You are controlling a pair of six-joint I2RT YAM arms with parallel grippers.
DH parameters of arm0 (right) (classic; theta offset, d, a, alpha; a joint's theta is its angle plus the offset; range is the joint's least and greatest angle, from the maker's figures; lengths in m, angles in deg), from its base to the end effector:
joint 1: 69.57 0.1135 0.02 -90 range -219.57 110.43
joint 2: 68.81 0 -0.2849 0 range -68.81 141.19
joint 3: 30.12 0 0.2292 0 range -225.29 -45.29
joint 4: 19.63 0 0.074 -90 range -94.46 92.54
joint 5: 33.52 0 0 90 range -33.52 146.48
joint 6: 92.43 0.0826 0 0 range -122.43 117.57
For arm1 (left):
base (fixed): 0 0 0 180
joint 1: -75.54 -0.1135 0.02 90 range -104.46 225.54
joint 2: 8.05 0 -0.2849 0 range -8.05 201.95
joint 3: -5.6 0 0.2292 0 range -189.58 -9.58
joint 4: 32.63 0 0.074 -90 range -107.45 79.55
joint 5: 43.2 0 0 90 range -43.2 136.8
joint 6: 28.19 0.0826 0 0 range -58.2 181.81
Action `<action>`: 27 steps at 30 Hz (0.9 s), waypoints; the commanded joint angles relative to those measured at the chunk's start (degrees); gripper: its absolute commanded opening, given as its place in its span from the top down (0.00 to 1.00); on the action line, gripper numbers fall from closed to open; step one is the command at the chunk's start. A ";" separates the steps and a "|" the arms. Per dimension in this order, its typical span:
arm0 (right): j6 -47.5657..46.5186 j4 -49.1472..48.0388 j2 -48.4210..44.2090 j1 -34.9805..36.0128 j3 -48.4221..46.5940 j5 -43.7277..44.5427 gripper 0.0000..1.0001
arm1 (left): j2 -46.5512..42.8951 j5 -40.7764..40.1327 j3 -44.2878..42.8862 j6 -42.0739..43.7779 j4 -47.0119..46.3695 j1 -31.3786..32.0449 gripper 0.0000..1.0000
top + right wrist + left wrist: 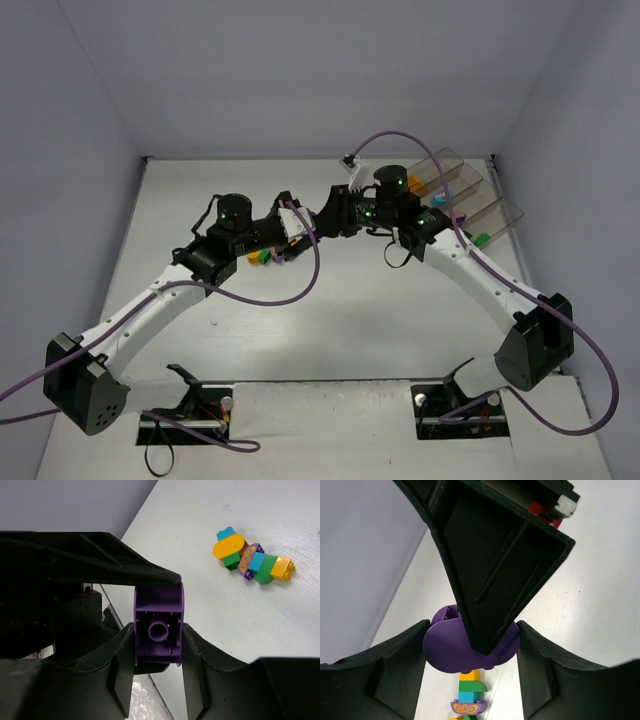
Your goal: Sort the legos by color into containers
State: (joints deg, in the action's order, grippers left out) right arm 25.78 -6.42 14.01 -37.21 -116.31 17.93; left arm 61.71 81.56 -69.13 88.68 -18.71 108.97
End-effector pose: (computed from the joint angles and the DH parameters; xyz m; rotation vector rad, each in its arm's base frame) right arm 0.2679 0.2307 0.3860 -0.6042 1.8086 1.3287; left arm 0.2160 -0.1990 0.3786 1.2307 1.2251 -0.6062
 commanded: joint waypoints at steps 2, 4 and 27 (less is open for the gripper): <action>-3.25 -2.35 -2.32 -2.47 0.18 8.38 1.00 | -1.11 -5.65 0.30 -6.90 -4.18 0.32 0.33; -2.64 -2.09 -3.37 -4.92 2.29 14.44 1.00 | -1.73 -11.96 2.33 -9.90 -5.33 0.32 0.25; -3.24 0.64 19.98 -42.38 -10.16 48.39 0.96 | -24.49 -41.35 19.82 -39.62 6.80 -0.12 0.11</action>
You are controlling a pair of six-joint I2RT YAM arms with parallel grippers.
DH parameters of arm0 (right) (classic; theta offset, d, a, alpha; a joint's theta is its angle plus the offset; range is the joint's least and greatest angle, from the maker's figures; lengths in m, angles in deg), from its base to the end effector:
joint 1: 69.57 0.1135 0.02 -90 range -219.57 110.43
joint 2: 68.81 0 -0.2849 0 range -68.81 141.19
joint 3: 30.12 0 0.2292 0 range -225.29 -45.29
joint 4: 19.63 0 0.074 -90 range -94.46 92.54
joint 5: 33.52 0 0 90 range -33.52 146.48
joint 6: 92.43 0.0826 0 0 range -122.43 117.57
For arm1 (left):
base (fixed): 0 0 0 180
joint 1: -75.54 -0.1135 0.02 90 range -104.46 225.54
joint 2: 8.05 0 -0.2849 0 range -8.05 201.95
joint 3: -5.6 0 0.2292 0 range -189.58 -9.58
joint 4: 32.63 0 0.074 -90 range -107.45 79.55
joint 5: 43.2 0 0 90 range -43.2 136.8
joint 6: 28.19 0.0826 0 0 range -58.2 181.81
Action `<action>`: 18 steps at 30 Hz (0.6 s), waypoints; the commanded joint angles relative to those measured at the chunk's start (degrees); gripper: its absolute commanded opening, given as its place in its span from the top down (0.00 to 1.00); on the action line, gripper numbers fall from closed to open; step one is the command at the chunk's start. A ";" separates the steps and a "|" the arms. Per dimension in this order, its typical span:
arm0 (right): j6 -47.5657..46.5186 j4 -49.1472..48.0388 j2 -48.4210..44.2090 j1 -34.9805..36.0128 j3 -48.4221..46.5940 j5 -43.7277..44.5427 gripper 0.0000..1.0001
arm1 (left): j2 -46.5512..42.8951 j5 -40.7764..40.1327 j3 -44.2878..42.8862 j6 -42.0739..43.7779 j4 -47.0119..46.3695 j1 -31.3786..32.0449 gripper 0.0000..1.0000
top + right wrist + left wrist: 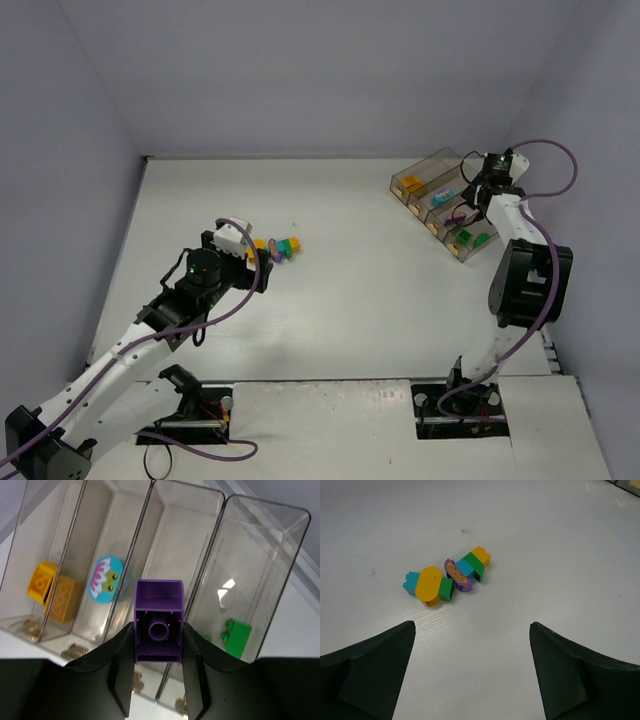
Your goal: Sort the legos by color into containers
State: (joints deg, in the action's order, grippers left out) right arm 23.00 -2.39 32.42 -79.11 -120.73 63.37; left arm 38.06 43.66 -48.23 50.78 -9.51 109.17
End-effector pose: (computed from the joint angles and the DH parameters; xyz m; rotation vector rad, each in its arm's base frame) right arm 0.4310 -0.0825 0.2778 0.6876 1.9350 0.0486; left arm 0.1694 -0.1073 0.3081 0.3277 1.8390 -0.4932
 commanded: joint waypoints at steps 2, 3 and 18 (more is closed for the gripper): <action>-0.64 -3.38 3.79 -1.09 -7.87 2.95 0.94 | -0.32 -3.72 -1.16 -1.45 -2.23 -0.23 0.11; -0.65 -3.38 5.63 -1.27 -9.80 3.21 0.94 | -0.06 -3.81 -1.42 -1.45 -1.97 -0.32 0.11; -0.56 -2.33 14.26 -2.76 -15.35 3.22 0.66 | 4.69 -4.16 -3.09 -1.72 -0.13 -0.32 0.11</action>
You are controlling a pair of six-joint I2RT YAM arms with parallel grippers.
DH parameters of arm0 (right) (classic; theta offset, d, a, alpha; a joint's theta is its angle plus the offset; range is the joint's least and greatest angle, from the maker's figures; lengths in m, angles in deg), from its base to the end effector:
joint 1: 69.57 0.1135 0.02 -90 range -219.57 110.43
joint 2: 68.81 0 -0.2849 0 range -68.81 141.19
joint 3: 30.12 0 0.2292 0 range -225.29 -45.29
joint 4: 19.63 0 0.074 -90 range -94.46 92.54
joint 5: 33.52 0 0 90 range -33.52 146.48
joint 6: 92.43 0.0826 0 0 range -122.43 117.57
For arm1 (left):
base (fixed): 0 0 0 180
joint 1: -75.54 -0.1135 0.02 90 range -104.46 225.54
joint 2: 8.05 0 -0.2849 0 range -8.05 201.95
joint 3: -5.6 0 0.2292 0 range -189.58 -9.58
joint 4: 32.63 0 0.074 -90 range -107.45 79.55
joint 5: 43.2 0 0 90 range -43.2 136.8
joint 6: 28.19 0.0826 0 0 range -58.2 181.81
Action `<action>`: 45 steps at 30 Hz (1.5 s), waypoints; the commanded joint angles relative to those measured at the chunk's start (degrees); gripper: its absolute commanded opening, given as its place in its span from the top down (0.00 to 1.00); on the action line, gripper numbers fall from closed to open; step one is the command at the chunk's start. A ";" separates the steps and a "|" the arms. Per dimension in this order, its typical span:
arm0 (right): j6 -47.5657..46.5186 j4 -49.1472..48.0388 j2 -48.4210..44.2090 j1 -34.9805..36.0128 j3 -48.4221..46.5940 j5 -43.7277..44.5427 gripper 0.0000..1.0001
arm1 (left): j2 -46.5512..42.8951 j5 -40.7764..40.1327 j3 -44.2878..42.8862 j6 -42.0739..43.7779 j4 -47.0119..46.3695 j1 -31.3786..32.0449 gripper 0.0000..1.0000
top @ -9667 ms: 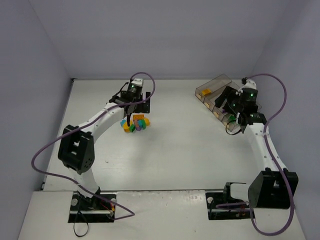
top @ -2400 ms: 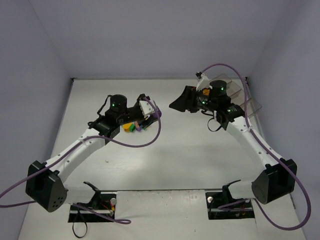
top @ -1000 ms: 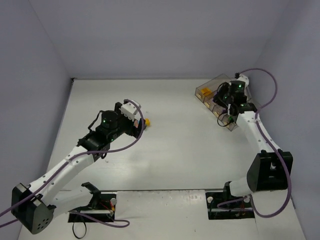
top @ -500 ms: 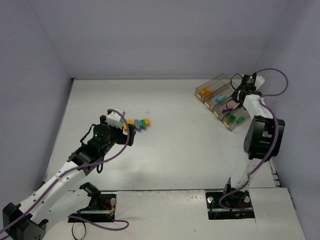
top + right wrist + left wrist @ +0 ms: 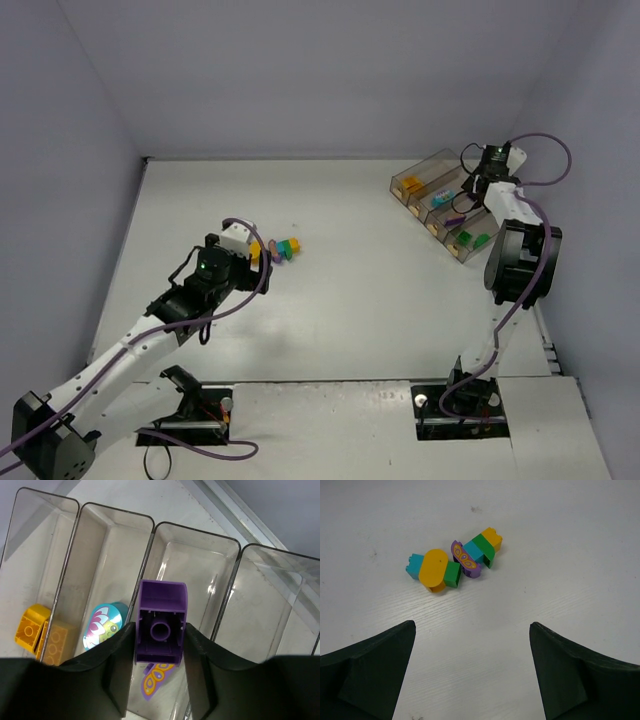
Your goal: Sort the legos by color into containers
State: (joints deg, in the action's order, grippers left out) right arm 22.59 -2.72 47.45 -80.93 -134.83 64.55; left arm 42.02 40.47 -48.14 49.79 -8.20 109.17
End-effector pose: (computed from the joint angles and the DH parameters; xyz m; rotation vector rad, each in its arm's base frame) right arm 0.4953 -0.1113 0.2489 0.7254 1.9304 0.0016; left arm 0.1814 -0.1097 0.2913 0.2929 1.9322 -0.4235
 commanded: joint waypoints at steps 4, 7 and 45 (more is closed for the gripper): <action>-1.02 -2.00 -1.22 -1.13 -1.34 1.51 0.36 | 2.05 -0.79 -3.88 -2.40 -0.91 -0.32 0.11; -2.25 -2.00 -1.83 -1.13 -1.69 0.45 0.29 | 3.37 -0.62 -4.32 -3.11 -0.82 -0.49 0.11; -1.55 -2.00 -54.13 14.17 39.09 -26.53 0.23 | 49.43 8.61 -34.91 -48.96 22.47 -20.27 0.14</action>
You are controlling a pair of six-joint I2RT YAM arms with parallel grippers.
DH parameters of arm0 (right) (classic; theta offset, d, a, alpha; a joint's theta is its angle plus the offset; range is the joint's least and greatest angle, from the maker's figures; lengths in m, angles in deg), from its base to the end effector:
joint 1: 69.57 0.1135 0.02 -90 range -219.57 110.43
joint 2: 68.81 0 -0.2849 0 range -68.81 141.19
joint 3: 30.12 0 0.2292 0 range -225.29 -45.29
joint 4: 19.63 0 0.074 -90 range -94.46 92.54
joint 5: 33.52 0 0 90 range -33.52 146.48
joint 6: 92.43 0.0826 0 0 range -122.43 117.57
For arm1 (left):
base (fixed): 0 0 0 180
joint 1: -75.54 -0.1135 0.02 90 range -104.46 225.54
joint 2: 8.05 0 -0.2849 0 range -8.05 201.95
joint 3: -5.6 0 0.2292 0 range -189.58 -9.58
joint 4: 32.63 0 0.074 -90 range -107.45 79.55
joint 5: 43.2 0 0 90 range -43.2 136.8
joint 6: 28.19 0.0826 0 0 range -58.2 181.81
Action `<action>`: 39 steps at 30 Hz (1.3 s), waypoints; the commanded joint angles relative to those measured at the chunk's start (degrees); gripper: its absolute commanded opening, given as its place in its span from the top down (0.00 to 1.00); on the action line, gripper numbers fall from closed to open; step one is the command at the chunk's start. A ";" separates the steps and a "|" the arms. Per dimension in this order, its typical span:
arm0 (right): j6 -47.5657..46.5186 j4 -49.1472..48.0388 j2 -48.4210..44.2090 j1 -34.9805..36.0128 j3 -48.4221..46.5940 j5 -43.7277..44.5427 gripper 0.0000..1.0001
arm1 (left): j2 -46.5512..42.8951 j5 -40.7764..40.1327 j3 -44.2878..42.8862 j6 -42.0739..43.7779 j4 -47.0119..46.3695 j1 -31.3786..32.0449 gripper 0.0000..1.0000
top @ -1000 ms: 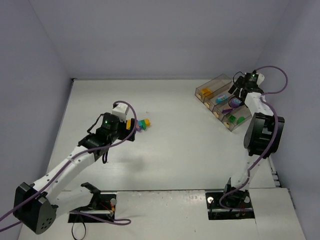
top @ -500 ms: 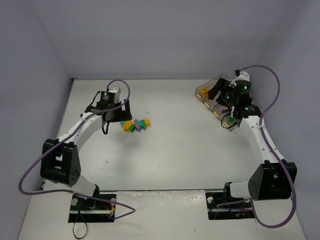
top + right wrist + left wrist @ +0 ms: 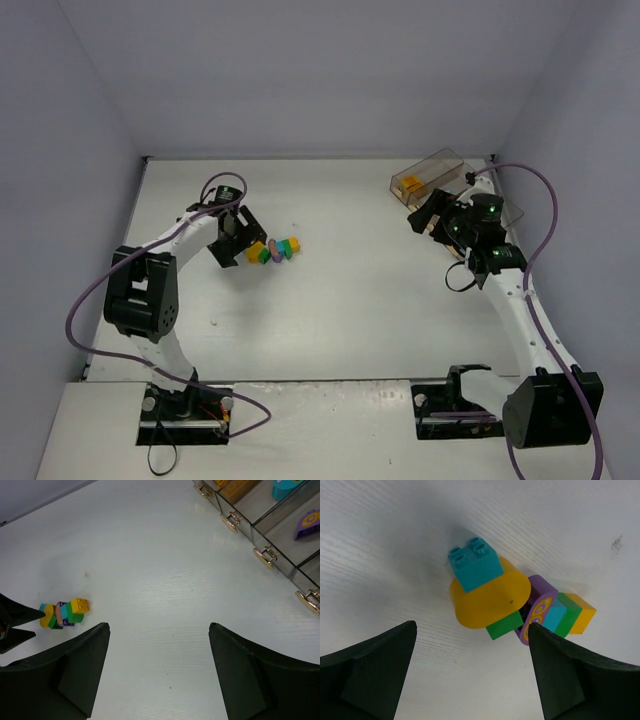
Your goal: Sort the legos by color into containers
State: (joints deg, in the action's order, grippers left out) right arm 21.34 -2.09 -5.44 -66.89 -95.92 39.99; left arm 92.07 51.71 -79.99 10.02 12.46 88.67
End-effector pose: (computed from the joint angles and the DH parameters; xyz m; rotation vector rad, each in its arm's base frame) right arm 0.2678 0.0360 0.3380 0.1369 1.8586 0.5858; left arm 0.3597 -0.0912 0.2016 -0.8631 2.5555 -0.4906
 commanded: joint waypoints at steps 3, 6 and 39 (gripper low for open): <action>-0.65 -2.64 -1.24 0.22 0.18 -2.49 0.23 | 0.34 -3.32 -4.03 -13.75 2.34 0.32 0.14; -0.74 -2.64 -1.59 0.14 0.27 -2.58 0.23 | 2.01 -4.29 -5.52 -16.94 4.01 0.41 0.14; -4.70 -4.74 6.14 20.16 -8.25 -8.56 0.28 | -13.97 -5.88 -1.49 -15.44 0.50 2.08 1.00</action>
State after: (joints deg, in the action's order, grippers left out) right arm 17.39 -2.05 -0.37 -51.81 -99.79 31.99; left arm 84.90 46.42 -81.67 -7.06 15.25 90.22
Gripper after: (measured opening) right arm 0.724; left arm 0.579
